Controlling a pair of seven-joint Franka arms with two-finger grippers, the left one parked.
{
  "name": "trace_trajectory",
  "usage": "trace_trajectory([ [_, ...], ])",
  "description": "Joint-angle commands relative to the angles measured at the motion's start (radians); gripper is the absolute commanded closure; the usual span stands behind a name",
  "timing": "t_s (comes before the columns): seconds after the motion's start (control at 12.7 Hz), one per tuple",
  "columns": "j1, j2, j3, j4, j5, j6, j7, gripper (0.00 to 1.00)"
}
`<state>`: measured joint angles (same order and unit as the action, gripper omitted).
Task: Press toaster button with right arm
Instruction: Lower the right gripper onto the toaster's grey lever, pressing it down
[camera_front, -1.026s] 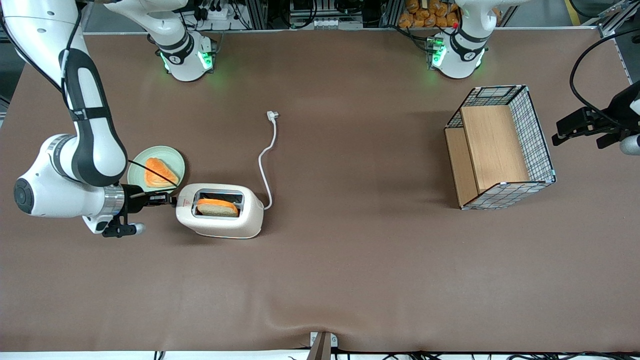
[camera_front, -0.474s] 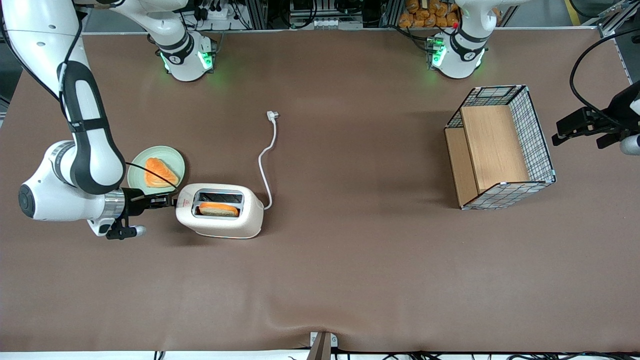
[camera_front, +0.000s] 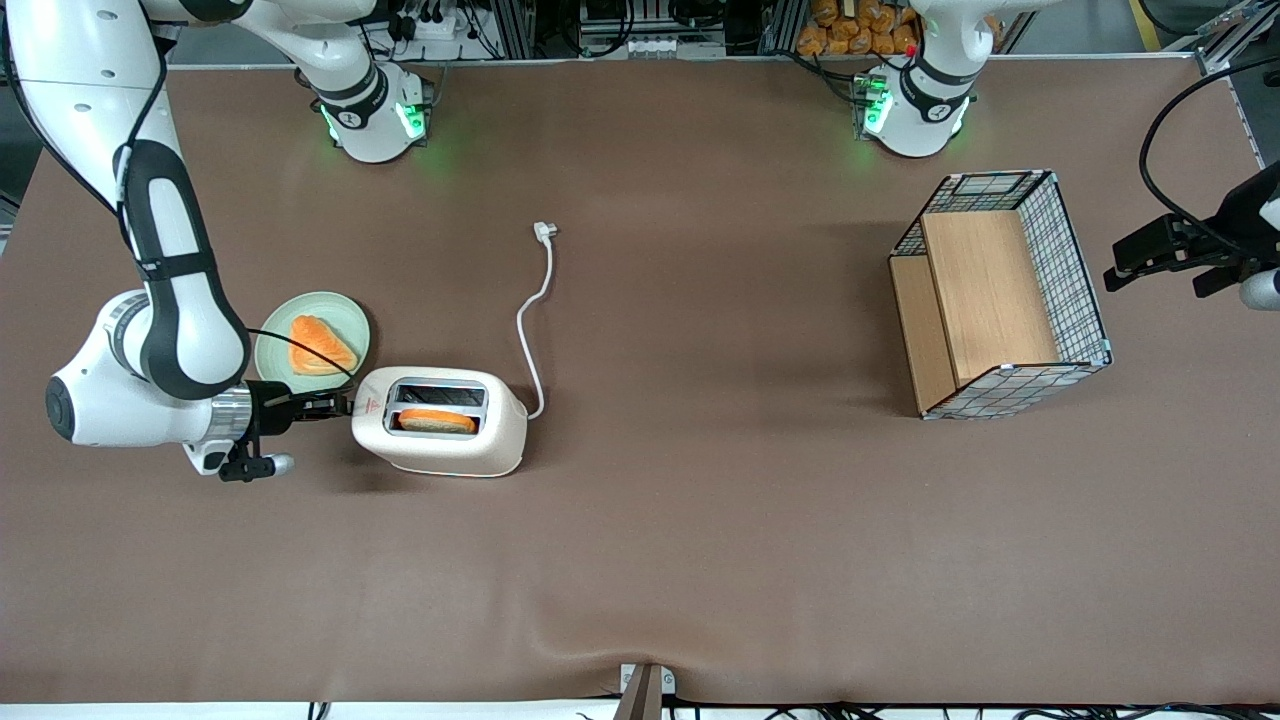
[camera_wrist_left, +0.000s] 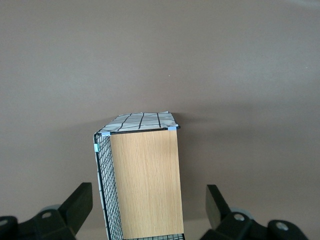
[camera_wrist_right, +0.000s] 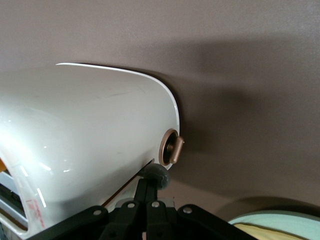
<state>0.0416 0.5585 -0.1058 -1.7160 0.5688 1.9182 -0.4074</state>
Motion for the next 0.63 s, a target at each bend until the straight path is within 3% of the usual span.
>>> trace_trajectory([
  [0.0,-0.025,0.041,0.003,0.004,0.032,0.030,-0.065,1.00],
  [0.55,-0.034,0.067,0.003,0.006,0.062,0.030,-0.099,1.00],
])
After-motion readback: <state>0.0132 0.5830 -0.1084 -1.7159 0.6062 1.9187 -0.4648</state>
